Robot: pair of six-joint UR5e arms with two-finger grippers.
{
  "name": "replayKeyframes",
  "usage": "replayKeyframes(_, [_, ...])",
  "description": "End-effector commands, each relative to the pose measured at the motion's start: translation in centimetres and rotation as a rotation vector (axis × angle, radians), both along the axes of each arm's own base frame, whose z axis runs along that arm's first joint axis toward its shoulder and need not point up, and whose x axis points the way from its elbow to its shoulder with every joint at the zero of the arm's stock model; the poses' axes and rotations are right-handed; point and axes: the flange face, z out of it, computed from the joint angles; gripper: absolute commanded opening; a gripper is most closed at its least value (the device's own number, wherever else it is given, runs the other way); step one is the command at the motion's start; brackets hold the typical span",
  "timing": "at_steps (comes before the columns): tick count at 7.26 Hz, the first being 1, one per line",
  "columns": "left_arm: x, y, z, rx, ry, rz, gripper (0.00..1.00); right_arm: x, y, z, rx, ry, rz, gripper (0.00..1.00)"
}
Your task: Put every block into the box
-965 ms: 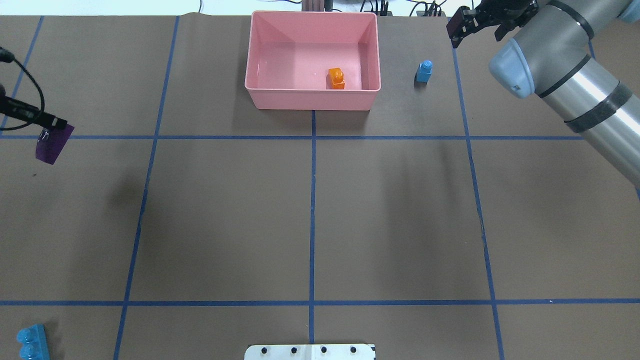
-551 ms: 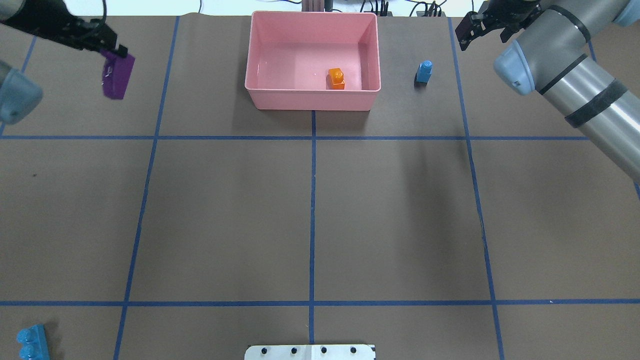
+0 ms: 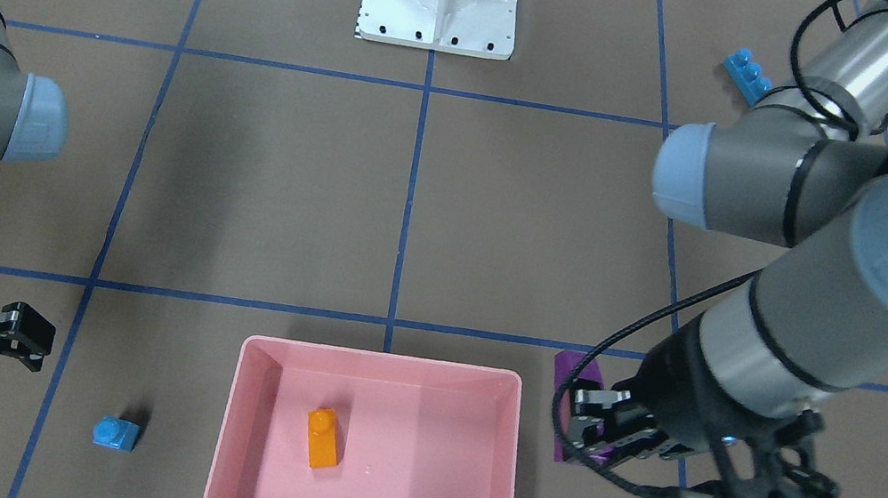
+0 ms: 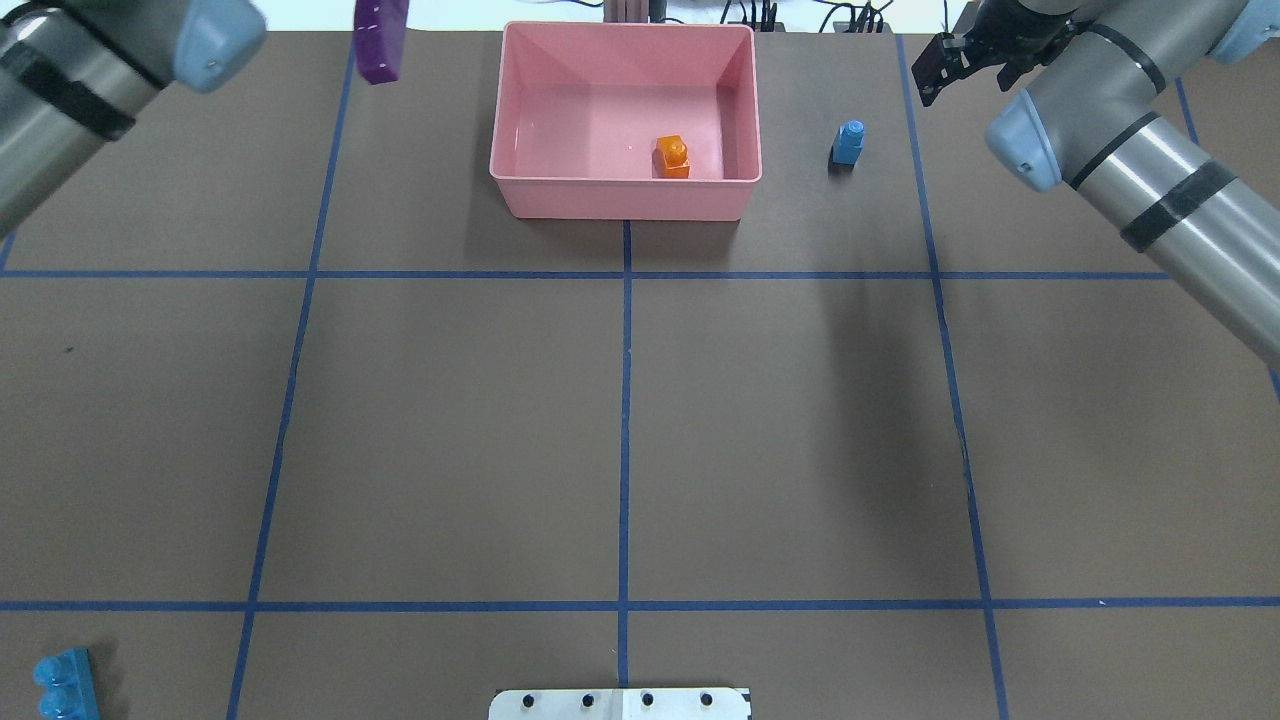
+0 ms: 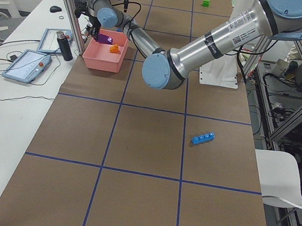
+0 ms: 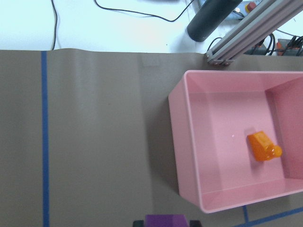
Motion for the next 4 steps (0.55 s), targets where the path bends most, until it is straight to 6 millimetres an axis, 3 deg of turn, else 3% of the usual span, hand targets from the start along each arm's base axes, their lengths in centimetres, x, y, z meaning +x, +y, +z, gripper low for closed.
replayKeyframes(1, [7.6, -1.0, -0.3, -0.027, -0.137, -0.098, 0.00, -1.6, -1.9, 1.1, -0.021, 0.012, -0.004, 1.00])
replayKeyframes(2, [10.8, -0.4, 0.3, -0.017, -0.180, -0.113, 0.00, -2.4, -2.2, 2.9, -0.024, 0.010, -0.005, 1.00])
replayKeyframes(4, [17.7, 0.9, 1.2, -0.021, -0.183, -0.195, 0.00, -5.6, -1.5, 1.8, -0.070, -0.009, 0.033, 1.00])
